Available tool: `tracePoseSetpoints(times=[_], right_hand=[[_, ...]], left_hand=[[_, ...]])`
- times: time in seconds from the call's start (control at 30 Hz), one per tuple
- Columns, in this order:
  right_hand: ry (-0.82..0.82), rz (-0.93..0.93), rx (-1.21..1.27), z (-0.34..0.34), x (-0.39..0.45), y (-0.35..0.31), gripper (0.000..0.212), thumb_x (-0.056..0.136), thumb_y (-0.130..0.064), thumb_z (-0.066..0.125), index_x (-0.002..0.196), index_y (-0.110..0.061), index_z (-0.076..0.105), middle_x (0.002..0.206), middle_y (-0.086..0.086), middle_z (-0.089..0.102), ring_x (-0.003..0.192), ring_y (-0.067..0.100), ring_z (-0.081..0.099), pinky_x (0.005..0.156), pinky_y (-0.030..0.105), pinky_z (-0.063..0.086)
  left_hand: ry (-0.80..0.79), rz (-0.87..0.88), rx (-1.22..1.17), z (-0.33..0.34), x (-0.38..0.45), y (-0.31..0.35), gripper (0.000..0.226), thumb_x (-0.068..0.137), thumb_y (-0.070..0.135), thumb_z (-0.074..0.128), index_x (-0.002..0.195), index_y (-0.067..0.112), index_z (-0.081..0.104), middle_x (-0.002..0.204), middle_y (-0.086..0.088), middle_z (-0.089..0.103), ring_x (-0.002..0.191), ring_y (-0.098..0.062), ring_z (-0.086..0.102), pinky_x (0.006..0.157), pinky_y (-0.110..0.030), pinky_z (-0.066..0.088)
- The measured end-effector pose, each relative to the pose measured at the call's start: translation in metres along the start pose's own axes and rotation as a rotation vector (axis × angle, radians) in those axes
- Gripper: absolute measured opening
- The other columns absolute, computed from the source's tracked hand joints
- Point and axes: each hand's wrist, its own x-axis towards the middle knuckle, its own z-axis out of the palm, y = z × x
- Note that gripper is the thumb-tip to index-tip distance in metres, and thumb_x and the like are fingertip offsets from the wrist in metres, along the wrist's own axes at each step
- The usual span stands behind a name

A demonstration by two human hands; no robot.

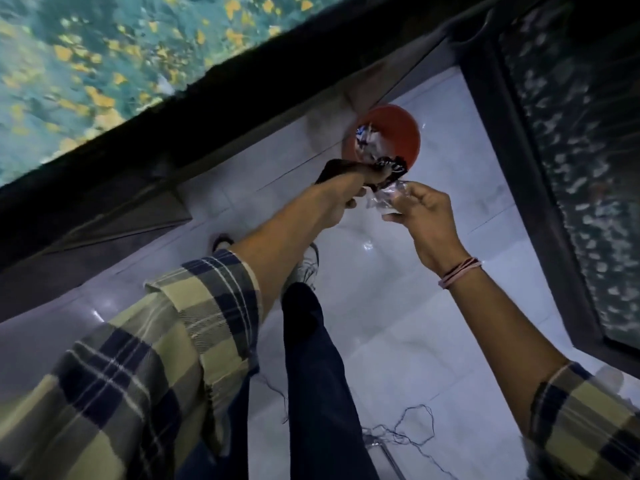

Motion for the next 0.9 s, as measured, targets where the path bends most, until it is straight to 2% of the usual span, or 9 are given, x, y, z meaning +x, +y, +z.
tracePoseSetpoints(times=[0.13, 0.23, 0.4, 0.5, 0.57, 0.67, 0.73, 0.8, 0.9], right_hand=[[0.152, 0.103, -0.056, -0.002, 0.058, 0.03, 0.024, 0.094, 0.001, 0.056, 0.094, -0.011, 0.077, 0.095, 0.01, 0.072, 0.087, 0.024, 0.062, 0.071, 0.034, 0.049], [0.31, 0.136, -0.128, -0.005, 0.105, 0.052, 0.026, 0.088, -0.009, 0.071, 0.066, -0.023, 0.068, 0.078, 0.01, 0.07, 0.079, 0.027, 0.063, 0.07, 0.041, 0.054], [0.501, 0.114, -0.357, -0.005, 0.172, 0.072, 0.028, 0.069, -0.019, 0.087, 0.068, -0.025, 0.059, 0.093, 0.015, 0.078, 0.091, 0.034, 0.074, 0.081, 0.044, 0.06], [0.469, 0.109, -0.418, 0.004, 0.206, 0.075, 0.014, 0.078, -0.013, 0.076, 0.089, -0.016, 0.069, 0.103, 0.02, 0.075, 0.094, 0.041, 0.071, 0.084, 0.048, 0.061], [0.434, 0.115, -0.446, 0.013, 0.214, 0.067, 0.023, 0.084, -0.01, 0.07, 0.107, -0.008, 0.07, 0.114, 0.024, 0.071, 0.105, 0.043, 0.067, 0.09, 0.046, 0.058], [0.331, 0.121, -0.455, 0.02, 0.223, 0.065, 0.031, 0.098, -0.012, 0.059, 0.126, 0.0, 0.065, 0.133, 0.025, 0.063, 0.123, 0.041, 0.059, 0.095, 0.031, 0.045], [0.14, 0.172, -0.4, 0.023, 0.23, 0.069, 0.038, 0.105, -0.015, 0.053, 0.14, 0.0, 0.056, 0.141, 0.02, 0.059, 0.13, 0.036, 0.055, 0.096, 0.019, 0.04], [-0.053, 0.27, -0.448, 0.02, 0.232, 0.073, 0.041, 0.104, -0.018, 0.056, 0.142, -0.004, 0.055, 0.14, 0.014, 0.059, 0.129, 0.036, 0.056, 0.105, 0.032, 0.048], [-0.081, 0.298, -0.563, 0.014, 0.227, 0.072, 0.038, 0.105, -0.019, 0.054, 0.137, 0.001, 0.058, 0.138, 0.021, 0.062, 0.122, 0.045, 0.061, 0.1, 0.054, 0.055]], left_hand=[[-0.052, -0.029, -0.046, 0.0, 0.037, 0.005, 0.026, 0.089, 0.025, 0.069, 0.112, 0.014, 0.068, 0.104, 0.002, 0.067, 0.109, -0.02, 0.059, 0.08, -0.033, 0.047], [0.063, -0.048, -0.099, 0.0, 0.067, 0.006, 0.042, 0.079, 0.027, 0.073, 0.117, 0.01, 0.067, 0.109, -0.003, 0.066, 0.109, -0.021, 0.06, 0.074, -0.031, 0.047], [0.081, -0.009, -0.137, -0.004, 0.098, 0.001, 0.034, 0.093, 0.021, 0.063, 0.125, 0.01, 0.068, 0.121, -0.008, 0.072, 0.098, -0.015, 0.066, 0.07, -0.031, 0.049], [0.071, 0.032, -0.131, -0.007, 0.108, 0.005, 0.024, 0.092, 0.02, 0.064, 0.114, 0.012, 0.071, 0.119, -0.008, 0.074, 0.099, -0.016, 0.067, 0.071, -0.031, 0.05], [0.056, 0.057, -0.148, -0.007, 0.112, 0.009, 0.011, 0.093, 0.019, 0.062, 0.1, 0.017, 0.071, 0.111, -0.008, 0.074, 0.096, -0.017, 0.066, 0.073, -0.032, 0.05], [0.036, 0.082, -0.162, -0.007, 0.115, 0.013, 0.01, 0.095, 0.018, 0.061, 0.089, 0.021, 0.069, 0.102, -0.006, 0.073, 0.091, -0.015, 0.065, 0.076, -0.033, 0.05], [0.021, 0.09, -0.163, -0.006, 0.113, 0.015, 0.011, 0.096, 0.018, 0.06, 0.09, 0.021, 0.069, 0.099, -0.002, 0.073, 0.091, -0.012, 0.065, 0.077, -0.033, 0.051], [0.016, 0.091, -0.167, -0.008, 0.114, 0.013, 0.01, 0.096, 0.019, 0.061, 0.093, 0.023, 0.069, 0.1, 0.001, 0.074, 0.094, -0.011, 0.066, 0.079, -0.033, 0.052], [0.018, 0.091, -0.171, -0.01, 0.108, 0.012, 0.009, 0.095, 0.019, 0.062, 0.095, 0.025, 0.069, 0.103, 0.002, 0.073, 0.103, -0.014, 0.066, 0.08, -0.033, 0.052]])
